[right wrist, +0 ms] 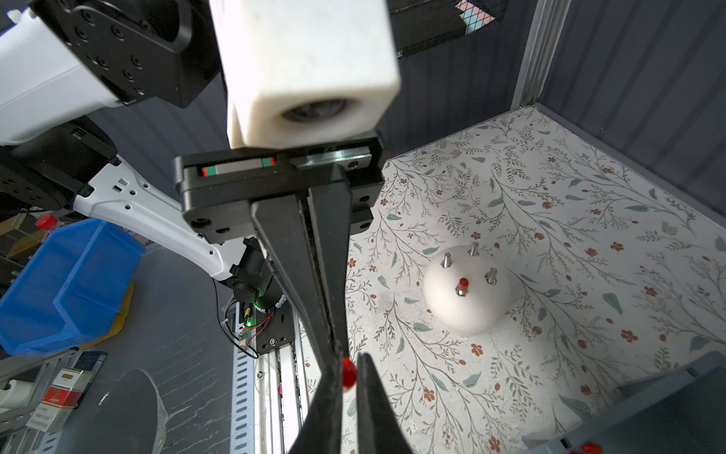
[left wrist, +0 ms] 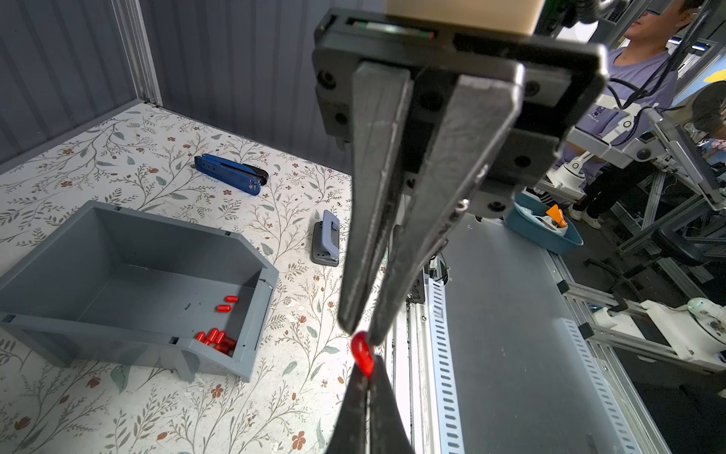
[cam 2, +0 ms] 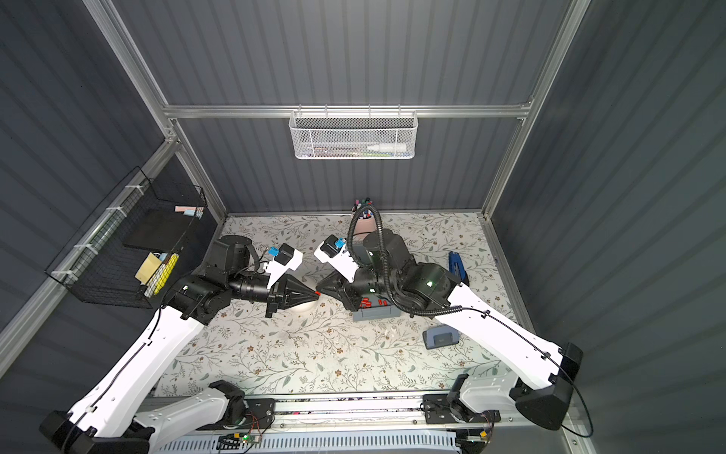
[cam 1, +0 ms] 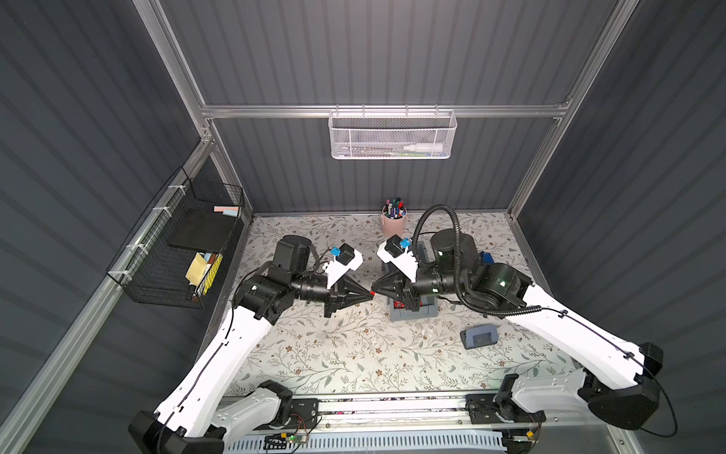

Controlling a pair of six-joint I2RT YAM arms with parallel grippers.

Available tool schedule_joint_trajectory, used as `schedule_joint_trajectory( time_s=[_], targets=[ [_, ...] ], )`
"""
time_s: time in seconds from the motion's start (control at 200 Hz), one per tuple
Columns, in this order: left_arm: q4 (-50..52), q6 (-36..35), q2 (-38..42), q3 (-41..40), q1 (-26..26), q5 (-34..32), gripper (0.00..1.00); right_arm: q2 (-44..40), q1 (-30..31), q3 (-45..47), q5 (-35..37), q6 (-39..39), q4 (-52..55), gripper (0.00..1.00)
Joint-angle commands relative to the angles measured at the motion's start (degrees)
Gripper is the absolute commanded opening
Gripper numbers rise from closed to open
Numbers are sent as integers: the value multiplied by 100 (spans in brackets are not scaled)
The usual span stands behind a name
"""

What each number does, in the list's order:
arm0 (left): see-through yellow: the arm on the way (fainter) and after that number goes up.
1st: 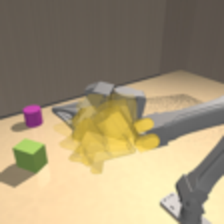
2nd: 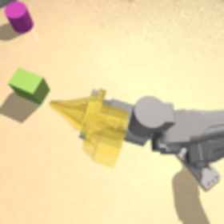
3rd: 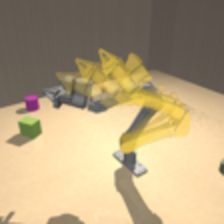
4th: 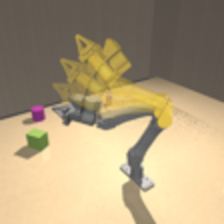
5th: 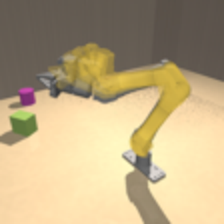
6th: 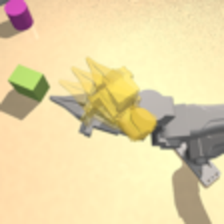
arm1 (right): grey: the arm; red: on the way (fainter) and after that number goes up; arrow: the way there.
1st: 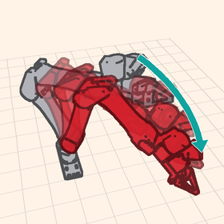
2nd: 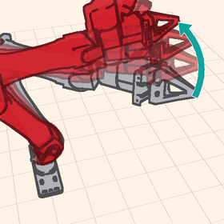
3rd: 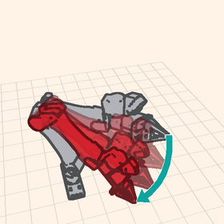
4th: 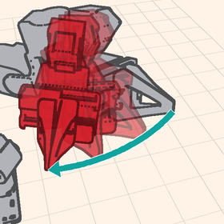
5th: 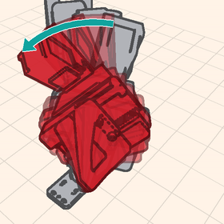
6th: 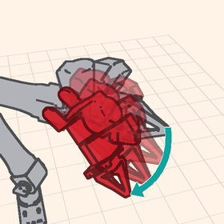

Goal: Cover the protruding screws with screw protection sleeves
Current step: Pick up the screw protection sleeve from the storage box.

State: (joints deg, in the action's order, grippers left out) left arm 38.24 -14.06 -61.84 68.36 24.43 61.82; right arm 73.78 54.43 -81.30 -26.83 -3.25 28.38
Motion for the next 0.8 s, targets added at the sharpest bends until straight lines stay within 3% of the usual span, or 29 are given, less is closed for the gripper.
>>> schedule_joint_trajectory(
  time_s=[0.0, 0.11, 0.2, 0.285, 0.345, 0.41, 0.475, 0.69, 0.795],
  targets=[
    [-102, 73, -38, -13, 45, 176, 0, 11, 15, 82, -92, -56, 8, 23],
    [-114, 79, -55, -19, 45, 187, 0, 5, 11, 124, -86, -36, -58, 21],
    [-108, 88, -73, -13, 45, 211, 0, -8, 15, 127, -64, -44, -76, 11],
    [-124, 88, -91, -13, 45, 216, 0, -21, 14, 127, -42, -63, -85, 8],
    [-132, 95, -93, -15, 45, 221, 0, -36, 15, 114, -33, -67, -84, 10],
    [-125, 88, -88, -25, 45, 225, 0, -55, 15, 116, 16, -54, -87, 22],
    [-138, 86, -76, -49, 40, 224, 0, -77, 15, 144, 51, -44, -113, 25],
    [-140, 106, -73, -77, 45, 235, 0, -128, 15, 175, 56, -28, -157, 18],
    [-150, 100, -87, -79, 45, 240, 0, -140, 15, 188, 68, -27, -164, 21]
  ],
)
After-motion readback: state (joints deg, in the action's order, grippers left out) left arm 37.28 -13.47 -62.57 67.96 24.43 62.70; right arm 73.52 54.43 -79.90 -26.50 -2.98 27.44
